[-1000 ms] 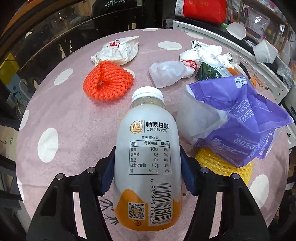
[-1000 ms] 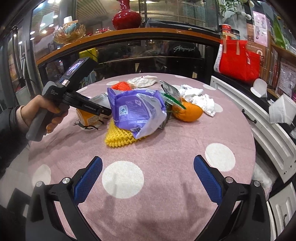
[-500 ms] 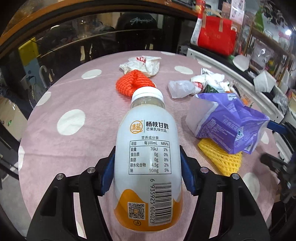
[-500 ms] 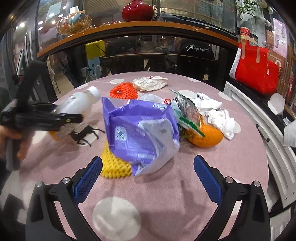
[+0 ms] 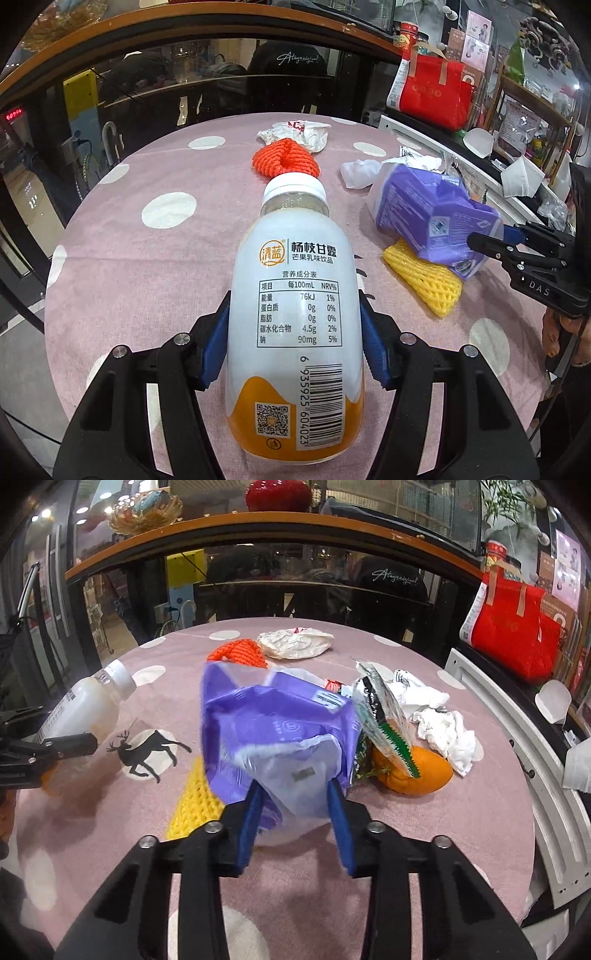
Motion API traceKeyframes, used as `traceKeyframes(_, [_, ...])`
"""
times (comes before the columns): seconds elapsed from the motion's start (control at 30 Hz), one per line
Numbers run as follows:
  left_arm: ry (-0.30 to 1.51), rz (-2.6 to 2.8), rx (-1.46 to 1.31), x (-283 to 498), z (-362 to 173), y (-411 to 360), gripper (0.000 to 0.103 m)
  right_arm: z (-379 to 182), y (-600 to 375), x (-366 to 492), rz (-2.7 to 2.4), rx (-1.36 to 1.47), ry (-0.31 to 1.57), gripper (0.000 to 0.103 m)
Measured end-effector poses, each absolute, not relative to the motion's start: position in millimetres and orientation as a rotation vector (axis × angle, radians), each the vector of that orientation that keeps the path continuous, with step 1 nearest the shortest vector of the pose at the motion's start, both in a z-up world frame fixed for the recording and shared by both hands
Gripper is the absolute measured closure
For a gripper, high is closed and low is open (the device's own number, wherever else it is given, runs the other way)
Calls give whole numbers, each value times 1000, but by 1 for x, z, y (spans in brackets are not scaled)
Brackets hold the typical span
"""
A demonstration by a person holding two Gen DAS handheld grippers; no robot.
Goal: Collect trash
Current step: 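Grasp the purple snack bag with the right tool while the left tool holds the bottle, then carry the purple bag over the bin and open the right tool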
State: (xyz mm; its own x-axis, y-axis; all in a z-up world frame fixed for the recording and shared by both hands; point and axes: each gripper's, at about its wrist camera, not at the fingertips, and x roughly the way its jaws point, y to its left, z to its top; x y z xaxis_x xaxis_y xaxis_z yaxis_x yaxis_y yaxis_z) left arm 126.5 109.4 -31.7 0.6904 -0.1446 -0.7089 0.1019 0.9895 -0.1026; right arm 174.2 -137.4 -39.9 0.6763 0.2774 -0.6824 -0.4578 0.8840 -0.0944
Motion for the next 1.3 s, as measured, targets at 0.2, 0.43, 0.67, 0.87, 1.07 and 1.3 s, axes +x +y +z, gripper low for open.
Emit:
traceKeyframes(0.2, [775,-148,-59,114,-29,102,41,-30,-137,150,446,-263,673,75])
traceKeyframes(0.43, [701,-167,-41,91,-13,88,41,-11,-146,117,468,-223,608,75])
traceKeyframes(0.67, [645,-233,-33,67,3,62,41,9,-173,79,453,-146,551,75])
traceKeyframes(0.87, [632,-315,-16,57,7,28,41,27,-209,52,390,-108,505,75])
traceKeyframes(1.07, [625,-425,-15,47,13,-12,41,30,-258,29,266,-86,491,75])
traceKeyframes(1.3, [630,-524,21,48,14,-60,41,8,-327,18,83,-7,571,75])
